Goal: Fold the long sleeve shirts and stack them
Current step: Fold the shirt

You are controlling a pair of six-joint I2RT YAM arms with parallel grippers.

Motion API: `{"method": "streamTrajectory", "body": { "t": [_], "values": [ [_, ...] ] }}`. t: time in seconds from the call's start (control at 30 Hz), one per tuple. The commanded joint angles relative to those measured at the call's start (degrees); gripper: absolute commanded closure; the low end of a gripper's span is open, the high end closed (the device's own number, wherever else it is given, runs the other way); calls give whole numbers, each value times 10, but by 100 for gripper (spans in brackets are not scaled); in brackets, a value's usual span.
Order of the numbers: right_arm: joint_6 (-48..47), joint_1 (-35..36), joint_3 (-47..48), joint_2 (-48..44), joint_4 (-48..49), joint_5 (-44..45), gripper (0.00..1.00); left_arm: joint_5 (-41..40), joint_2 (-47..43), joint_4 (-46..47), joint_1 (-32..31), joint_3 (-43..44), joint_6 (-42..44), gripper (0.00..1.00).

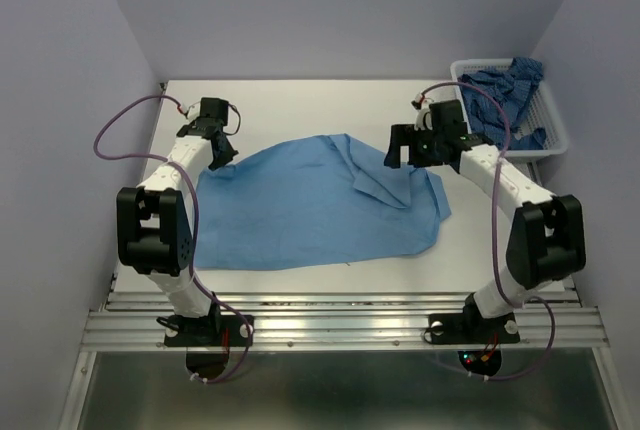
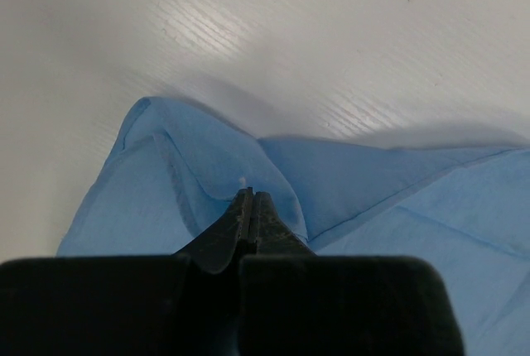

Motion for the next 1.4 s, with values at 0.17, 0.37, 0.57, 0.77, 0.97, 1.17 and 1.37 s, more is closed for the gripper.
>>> {"method": "streamTrajectory", "body": {
  "t": [0.17, 0.37, 0.57, 0.77, 0.97, 1.17, 1.37],
  "values": [
    [135, 5, 38, 105, 7, 94, 0, -16, 10, 8, 1, 2, -10, 100],
    [132, 5, 36, 146, 48, 28, 50, -23, 19, 2, 2, 18, -8, 100],
    [105, 5, 83, 149, 53, 19, 99, -34, 32, -6, 2, 51, -1, 100],
    [10, 5, 243, 161, 5, 110, 99, -62, 65, -44, 2, 146, 20, 100],
    [-42, 5, 338, 142, -54, 151, 99, -92, 81, -79, 2, 199, 23, 100],
    [-7, 5, 234, 12, -105, 197, 99, -116, 7, -88, 2, 98, -30, 100],
    [51, 5, 101, -147, -171, 222, 99, -92, -85, -64, 2, -45, -81, 100]
  ]
}}
